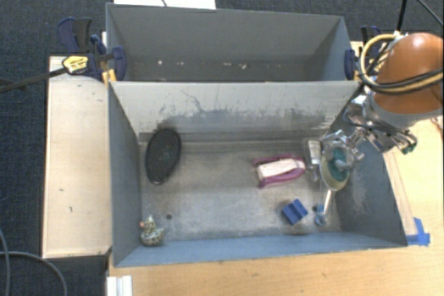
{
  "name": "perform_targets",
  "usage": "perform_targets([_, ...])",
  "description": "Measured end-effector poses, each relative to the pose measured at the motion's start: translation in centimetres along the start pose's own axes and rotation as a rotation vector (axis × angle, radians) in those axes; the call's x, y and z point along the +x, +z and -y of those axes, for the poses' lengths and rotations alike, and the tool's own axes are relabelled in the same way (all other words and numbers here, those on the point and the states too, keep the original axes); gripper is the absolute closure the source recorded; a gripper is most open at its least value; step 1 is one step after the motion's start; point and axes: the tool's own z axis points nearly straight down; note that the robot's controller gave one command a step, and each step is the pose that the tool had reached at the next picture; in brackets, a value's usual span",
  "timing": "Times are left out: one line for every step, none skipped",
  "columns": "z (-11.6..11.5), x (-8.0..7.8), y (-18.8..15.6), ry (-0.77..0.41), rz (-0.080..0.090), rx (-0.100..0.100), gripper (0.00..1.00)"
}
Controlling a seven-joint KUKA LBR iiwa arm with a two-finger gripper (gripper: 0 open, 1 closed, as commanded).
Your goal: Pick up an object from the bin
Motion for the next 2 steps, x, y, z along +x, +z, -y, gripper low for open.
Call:
perform_targets([0.0, 0.0, 0.0, 0.000, 0.000, 0.000, 1.00])
perform_targets([-0.8, 2.0, -9.3, 0.020, 0.002, 0.002, 1.00])
